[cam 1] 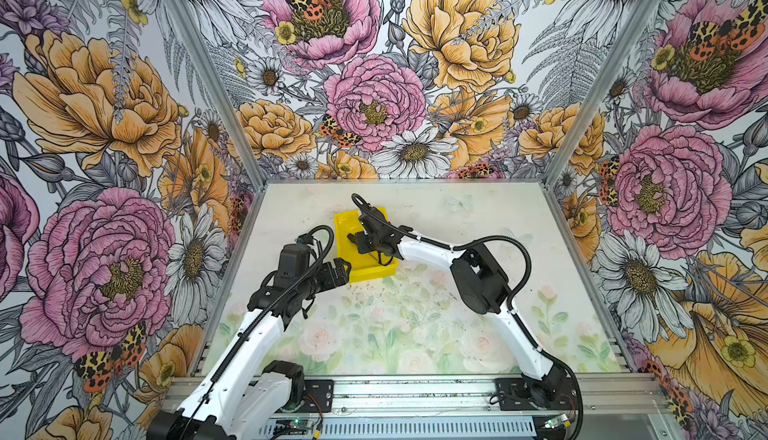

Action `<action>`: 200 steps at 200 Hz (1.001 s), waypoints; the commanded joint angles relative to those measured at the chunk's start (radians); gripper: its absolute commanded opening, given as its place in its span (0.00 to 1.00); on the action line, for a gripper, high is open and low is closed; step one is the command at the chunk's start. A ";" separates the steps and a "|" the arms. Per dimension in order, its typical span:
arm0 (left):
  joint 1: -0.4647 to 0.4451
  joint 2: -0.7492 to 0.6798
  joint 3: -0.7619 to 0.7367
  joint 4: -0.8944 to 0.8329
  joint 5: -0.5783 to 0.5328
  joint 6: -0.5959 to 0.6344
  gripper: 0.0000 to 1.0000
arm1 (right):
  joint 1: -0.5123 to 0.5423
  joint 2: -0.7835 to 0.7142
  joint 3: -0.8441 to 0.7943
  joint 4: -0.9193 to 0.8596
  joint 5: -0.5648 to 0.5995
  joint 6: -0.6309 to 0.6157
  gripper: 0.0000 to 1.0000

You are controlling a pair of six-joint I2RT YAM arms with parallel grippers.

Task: Put the screwdriver in the bin

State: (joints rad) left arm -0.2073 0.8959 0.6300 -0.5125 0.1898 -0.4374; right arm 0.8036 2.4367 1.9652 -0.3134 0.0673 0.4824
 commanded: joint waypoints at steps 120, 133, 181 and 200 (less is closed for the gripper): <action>0.047 -0.010 -0.006 0.037 -0.042 0.028 0.99 | -0.006 -0.658 -0.522 0.035 0.131 -0.228 0.88; 0.074 -0.008 -0.002 0.050 -0.061 0.025 0.99 | -0.005 -0.735 -0.600 0.039 0.135 -0.260 0.99; 0.145 0.012 0.039 0.083 -0.156 0.037 0.99 | -0.087 -1.017 -0.865 0.053 0.167 -0.344 0.99; 0.157 0.028 0.053 0.086 -0.194 0.038 0.99 | -0.158 -1.126 -0.961 0.065 0.165 -0.323 1.00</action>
State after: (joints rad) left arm -0.0681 0.9066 0.6453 -0.4648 0.0689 -0.4263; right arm 0.7094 1.4281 1.0843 -0.2779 0.2077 0.1761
